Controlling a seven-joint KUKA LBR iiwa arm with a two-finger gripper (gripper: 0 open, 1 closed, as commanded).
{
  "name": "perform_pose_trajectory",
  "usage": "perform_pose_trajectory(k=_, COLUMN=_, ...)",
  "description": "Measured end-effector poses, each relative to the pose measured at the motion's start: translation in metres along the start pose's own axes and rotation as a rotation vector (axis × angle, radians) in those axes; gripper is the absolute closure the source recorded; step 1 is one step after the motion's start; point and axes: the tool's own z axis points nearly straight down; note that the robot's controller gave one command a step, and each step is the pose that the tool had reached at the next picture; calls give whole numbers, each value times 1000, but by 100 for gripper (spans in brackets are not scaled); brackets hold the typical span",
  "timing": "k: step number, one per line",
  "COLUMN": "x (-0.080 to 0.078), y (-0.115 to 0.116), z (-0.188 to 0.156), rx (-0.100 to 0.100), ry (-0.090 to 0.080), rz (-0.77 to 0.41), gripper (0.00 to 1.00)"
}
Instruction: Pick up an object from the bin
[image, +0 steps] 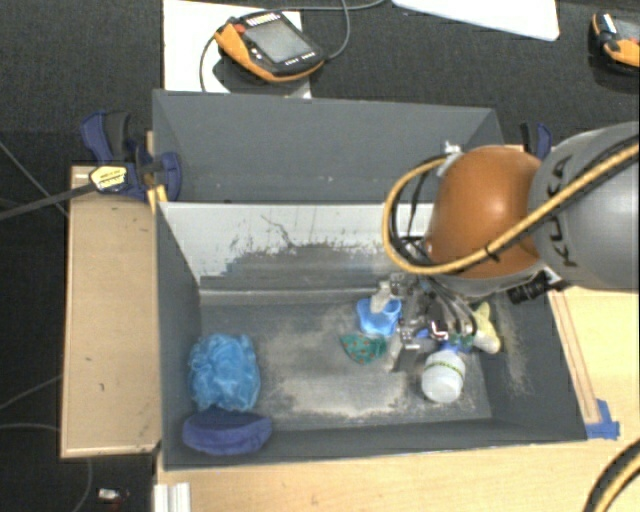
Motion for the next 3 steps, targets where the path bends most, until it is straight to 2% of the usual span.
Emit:
perform_pose_trajectory(k=1, x=-2, y=0, z=-4, rx=0, ry=-8, rz=1, gripper=0)
perform_pose_trajectory(k=2, x=-38, y=-17, z=58, rx=2, ry=-16, rz=-294, gripper=0)
perform_pose_trajectory(k=3, x=-47, y=-20, z=60, rx=1, ry=-8, rz=-413, gripper=0)
